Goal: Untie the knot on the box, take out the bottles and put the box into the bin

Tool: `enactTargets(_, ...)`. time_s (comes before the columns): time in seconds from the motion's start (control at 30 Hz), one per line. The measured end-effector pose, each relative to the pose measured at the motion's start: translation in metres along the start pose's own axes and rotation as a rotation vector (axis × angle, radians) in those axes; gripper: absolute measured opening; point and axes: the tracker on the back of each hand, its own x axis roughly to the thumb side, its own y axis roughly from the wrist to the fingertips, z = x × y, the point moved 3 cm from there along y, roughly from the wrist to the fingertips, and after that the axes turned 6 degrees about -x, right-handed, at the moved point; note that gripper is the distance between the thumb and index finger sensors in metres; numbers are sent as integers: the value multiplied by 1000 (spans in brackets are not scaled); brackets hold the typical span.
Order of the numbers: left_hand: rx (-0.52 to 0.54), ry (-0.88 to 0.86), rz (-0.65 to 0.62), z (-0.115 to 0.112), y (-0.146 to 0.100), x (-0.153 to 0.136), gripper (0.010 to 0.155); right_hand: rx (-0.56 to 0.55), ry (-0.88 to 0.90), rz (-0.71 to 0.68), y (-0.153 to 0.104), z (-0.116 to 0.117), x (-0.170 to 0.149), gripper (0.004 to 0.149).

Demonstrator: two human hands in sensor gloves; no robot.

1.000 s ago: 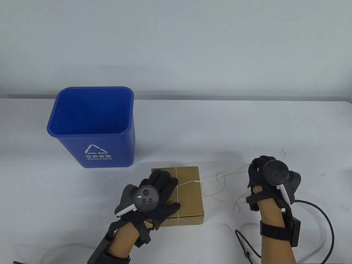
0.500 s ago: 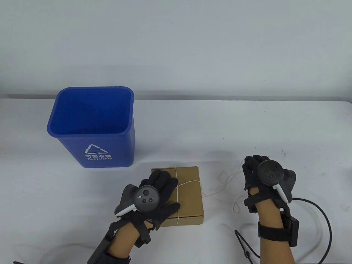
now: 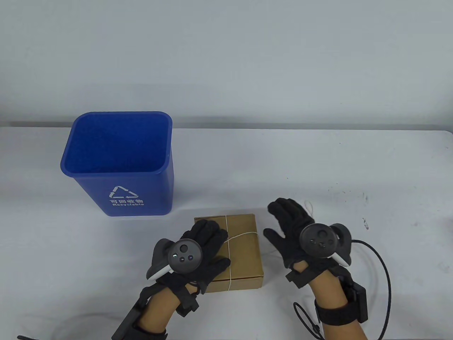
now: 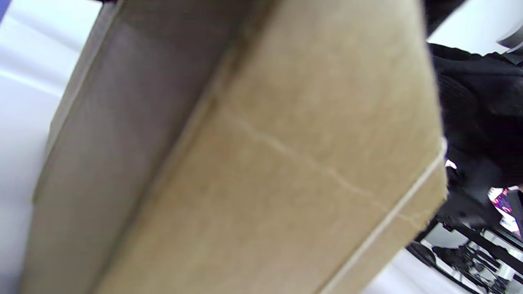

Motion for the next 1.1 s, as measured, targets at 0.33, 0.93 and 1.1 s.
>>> enactTargets(0.33,66,31,96,16,4,-2,58,255,111,-49,3,62,7,77)
enactTargets(0.93,82,194,27,18,8,6,42,355,79,7,0,75,3,81)
enactTargets(1.1,117,148,41,30,-5,-4,42,358,71,10,0,75,3,81)
